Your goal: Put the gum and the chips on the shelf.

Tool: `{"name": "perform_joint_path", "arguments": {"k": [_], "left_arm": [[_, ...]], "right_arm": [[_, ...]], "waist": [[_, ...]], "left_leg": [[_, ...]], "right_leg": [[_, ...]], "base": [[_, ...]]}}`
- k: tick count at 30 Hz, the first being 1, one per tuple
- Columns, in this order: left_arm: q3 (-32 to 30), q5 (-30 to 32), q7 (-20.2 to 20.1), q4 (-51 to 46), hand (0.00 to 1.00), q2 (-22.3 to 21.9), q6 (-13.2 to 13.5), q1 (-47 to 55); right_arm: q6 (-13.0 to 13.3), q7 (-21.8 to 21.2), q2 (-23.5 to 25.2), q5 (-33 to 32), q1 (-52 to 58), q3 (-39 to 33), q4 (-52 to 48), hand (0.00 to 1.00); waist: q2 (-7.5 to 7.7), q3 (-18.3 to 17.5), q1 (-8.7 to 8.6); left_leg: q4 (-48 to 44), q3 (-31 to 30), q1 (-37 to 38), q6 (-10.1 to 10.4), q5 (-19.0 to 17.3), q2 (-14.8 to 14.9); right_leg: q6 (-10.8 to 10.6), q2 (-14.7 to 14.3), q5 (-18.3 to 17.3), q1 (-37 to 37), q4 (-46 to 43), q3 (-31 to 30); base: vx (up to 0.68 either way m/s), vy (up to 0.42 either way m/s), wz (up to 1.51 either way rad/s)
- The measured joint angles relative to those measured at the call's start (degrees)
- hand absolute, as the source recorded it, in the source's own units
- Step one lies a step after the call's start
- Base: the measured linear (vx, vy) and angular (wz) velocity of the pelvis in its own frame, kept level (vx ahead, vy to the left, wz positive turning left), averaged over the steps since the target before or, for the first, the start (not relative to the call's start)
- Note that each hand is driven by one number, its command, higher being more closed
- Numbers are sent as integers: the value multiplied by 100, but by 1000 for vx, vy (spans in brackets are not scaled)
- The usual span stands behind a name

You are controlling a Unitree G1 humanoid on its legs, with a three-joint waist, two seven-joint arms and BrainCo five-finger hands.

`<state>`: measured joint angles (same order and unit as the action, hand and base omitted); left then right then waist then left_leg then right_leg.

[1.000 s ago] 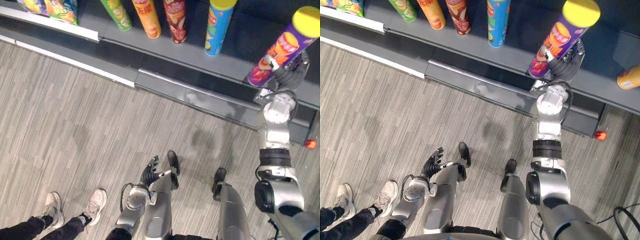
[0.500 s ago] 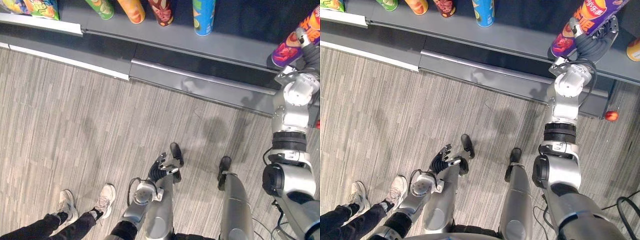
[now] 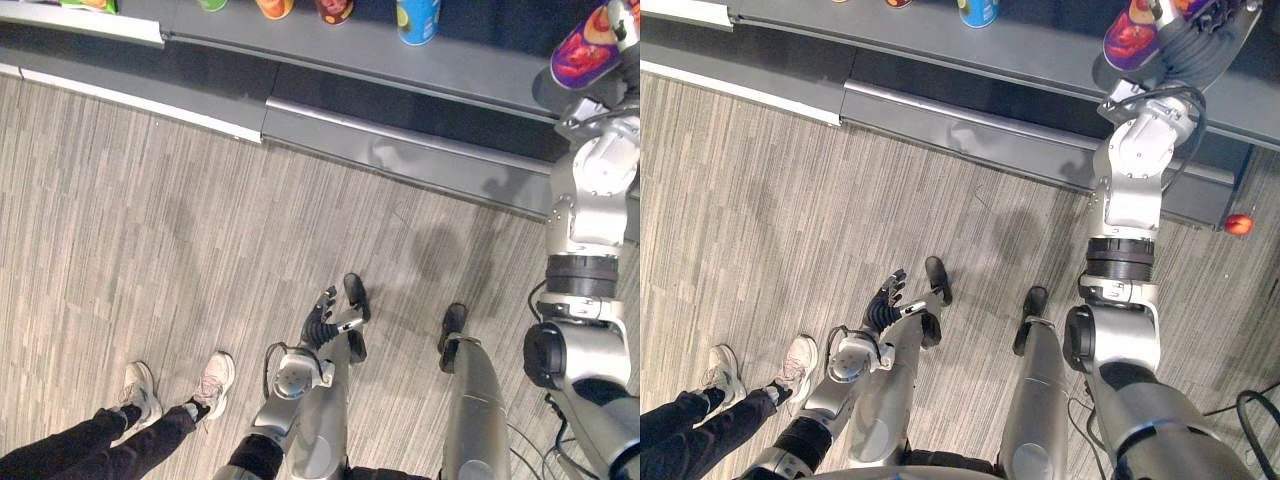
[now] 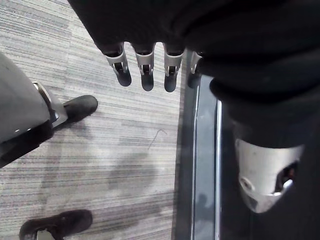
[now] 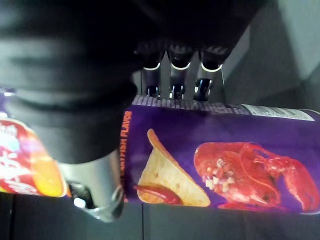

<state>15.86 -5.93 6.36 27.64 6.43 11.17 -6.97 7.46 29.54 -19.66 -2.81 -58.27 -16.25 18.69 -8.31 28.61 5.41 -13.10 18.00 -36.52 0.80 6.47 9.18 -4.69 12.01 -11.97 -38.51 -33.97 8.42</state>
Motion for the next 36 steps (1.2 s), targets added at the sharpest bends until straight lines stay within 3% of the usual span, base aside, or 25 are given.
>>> {"name": "perform_joint_path", "arguments": {"k": [13, 25, 36], "left_arm": [[3, -65, -2, -283, 0, -31, 0, 57], [93, -71, 0, -555, 0, -53, 7, 279], [188, -289, 1, -672, 0, -47, 17, 390]], "right_arm": [[-15, -232, -857, -309, -722, 607, 963, 100], [-159, -260, -1209, -479, -888, 1108, 1675, 100], [42, -226, -1567, -499, -1146, 1458, 2126, 100]], "waist": [[-2, -2, -8], [-1, -2, -41], [-1, -2, -84]], "left_leg": [[370, -113, -237, -21, 278, -222], [722, 16, -313, 11, 475, -519], [868, -2, -336, -55, 575, -759]], "right_leg": [[16, 257, -11, -358, -234, 224], [-9, 691, -170, -641, -620, 375], [-69, 958, -260, -769, -807, 378]], "base": [[22, -47, 11], [-10, -51, 17], [-46, -40, 9]]}}
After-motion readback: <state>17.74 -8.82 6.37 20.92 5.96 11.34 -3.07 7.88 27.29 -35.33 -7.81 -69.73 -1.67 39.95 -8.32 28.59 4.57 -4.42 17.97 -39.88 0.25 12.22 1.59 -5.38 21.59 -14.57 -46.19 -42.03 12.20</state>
